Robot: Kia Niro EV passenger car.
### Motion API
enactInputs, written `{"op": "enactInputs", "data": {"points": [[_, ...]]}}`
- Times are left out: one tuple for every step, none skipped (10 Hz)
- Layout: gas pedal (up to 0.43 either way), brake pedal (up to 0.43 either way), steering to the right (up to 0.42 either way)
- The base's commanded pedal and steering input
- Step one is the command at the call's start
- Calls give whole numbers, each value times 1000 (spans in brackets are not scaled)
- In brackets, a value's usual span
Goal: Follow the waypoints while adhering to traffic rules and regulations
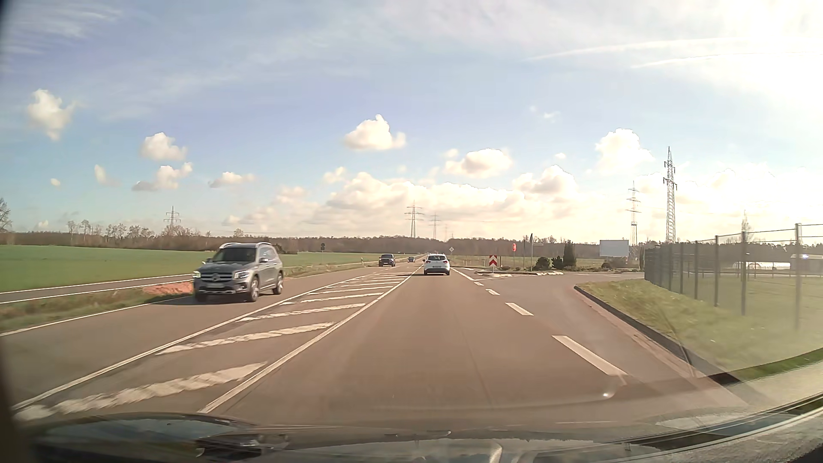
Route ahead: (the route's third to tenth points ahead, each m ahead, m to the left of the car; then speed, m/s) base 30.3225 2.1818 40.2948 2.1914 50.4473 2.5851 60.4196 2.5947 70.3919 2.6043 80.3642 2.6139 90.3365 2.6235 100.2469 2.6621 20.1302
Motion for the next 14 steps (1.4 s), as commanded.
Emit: {"op": "enactInputs", "data": {"points": [[189, 0, 0], [189, 0, 0], [189, 0, 0], [189, 0, 0], [189, 0, 0], [189, 0, -1], [189, 0, -1], [189, 0, -1], [189, 0, -1], [189, 0, -1], [189, 0, -1], [189, 0, -1], [189, 0, -1], [189, 0, -1]]}}
